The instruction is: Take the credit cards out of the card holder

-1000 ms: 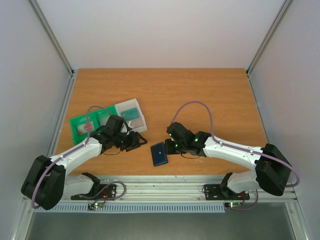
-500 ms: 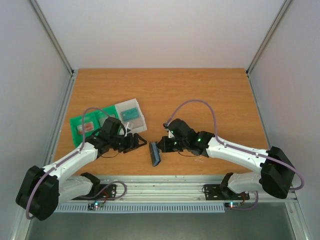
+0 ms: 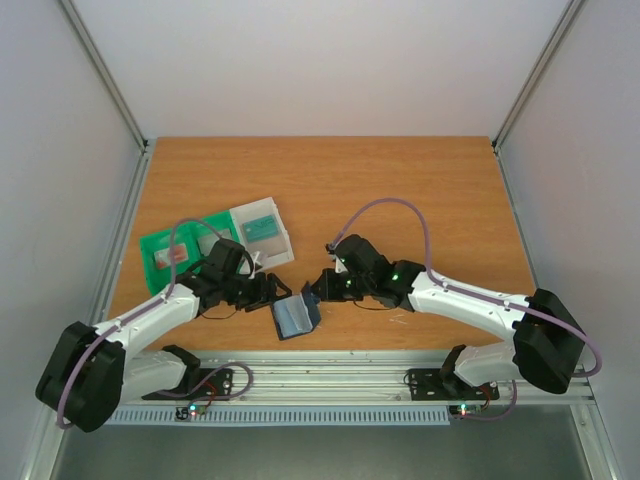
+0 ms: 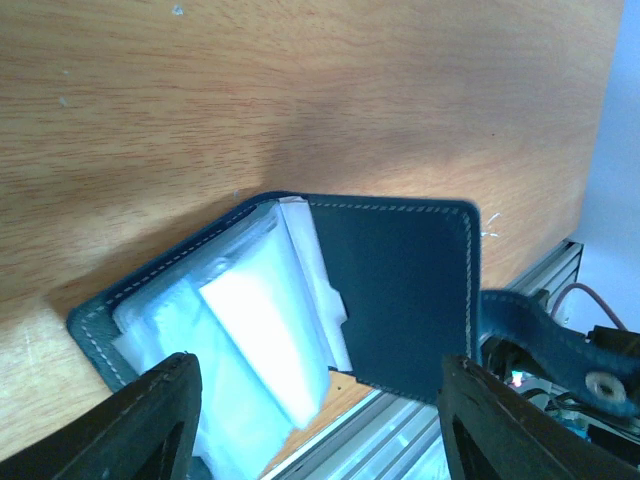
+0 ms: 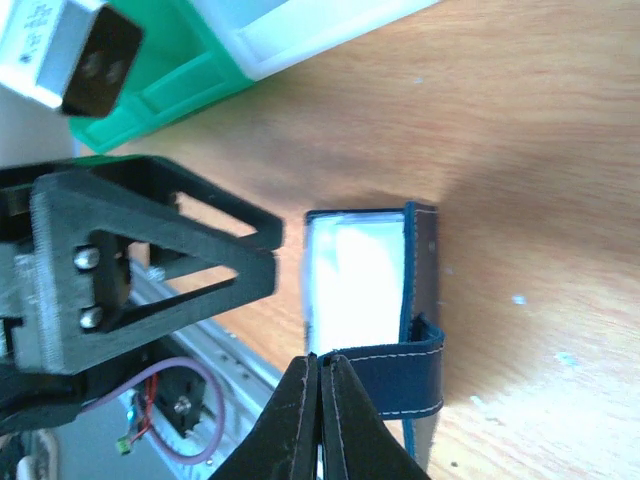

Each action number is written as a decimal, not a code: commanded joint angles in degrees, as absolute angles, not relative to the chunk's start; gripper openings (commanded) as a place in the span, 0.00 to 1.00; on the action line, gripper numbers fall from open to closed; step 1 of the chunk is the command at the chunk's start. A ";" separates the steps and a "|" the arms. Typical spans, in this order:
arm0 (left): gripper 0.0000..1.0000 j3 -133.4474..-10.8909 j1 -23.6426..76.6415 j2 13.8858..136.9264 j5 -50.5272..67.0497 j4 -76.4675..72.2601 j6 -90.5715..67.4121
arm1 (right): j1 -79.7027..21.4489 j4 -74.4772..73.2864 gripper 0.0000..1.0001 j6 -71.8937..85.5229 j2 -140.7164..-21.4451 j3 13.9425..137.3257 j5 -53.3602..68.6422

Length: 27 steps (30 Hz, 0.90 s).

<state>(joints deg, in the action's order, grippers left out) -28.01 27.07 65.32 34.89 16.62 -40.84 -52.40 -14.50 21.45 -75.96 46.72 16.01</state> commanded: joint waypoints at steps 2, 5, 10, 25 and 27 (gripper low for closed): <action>0.62 -28.74 27.25 65.49 33.19 16.41 -38.84 | -50.42 -18.88 0.01 20.93 -74.88 45.33 11.49; 0.57 -28.82 27.25 65.32 32.64 16.99 -38.53 | -49.70 -20.69 0.01 19.88 -74.75 44.23 8.76; 0.55 -29.06 27.25 65.48 30.67 18.52 -38.19 | -47.29 -20.83 0.01 18.96 -75.91 41.58 7.40; 0.50 -28.54 27.25 67.65 31.20 16.06 -39.23 | -47.46 -37.91 0.31 13.67 -77.16 53.09 5.75; 0.49 -28.48 27.25 67.60 31.07 16.13 -39.30 | -48.35 -40.33 0.33 13.39 -76.59 55.36 4.92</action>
